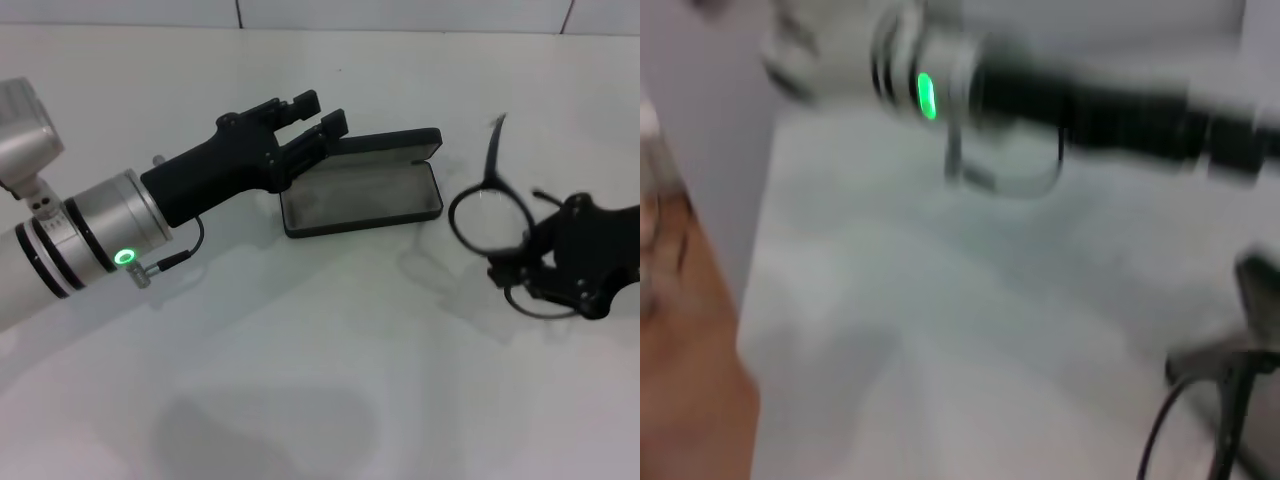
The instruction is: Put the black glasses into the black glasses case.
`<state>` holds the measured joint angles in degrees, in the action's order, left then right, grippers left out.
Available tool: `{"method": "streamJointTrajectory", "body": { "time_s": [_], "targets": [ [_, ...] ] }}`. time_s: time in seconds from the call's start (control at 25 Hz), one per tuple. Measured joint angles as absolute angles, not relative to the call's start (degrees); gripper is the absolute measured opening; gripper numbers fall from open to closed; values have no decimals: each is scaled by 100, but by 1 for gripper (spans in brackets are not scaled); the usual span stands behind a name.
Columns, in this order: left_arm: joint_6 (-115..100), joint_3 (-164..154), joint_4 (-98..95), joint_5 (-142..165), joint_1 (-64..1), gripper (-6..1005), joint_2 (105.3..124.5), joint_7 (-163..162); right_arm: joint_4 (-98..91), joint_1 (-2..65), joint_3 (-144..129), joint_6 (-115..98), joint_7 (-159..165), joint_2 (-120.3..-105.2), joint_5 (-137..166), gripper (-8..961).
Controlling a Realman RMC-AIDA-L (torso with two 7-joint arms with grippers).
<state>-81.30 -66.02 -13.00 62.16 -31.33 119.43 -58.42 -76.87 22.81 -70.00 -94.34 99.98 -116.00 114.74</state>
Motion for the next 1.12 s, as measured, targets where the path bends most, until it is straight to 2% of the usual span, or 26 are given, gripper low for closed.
{"method": "streamJointTrajectory", "body": {
  "time_s": [0.16, 0.48, 1.12],
  "targets": [
    [-8269, -6601, -1516, 6394, -3123, 490, 11956, -6019, -6363, 2049, -6352, -9424, 7880, -11567, 10177, 78],
    [-8586, -6600, -1540, 6593, -3477, 491, 11935, -6328, -4365, 2258, -6358, -9425, 4819, -11610, 9674, 76],
    [-8939, -7118, -2043, 7118, -4017, 490, 11967, -7498, -3555, 2407, -6416, -9328, 3065, -11621, 9283, 70]
  ]
}}
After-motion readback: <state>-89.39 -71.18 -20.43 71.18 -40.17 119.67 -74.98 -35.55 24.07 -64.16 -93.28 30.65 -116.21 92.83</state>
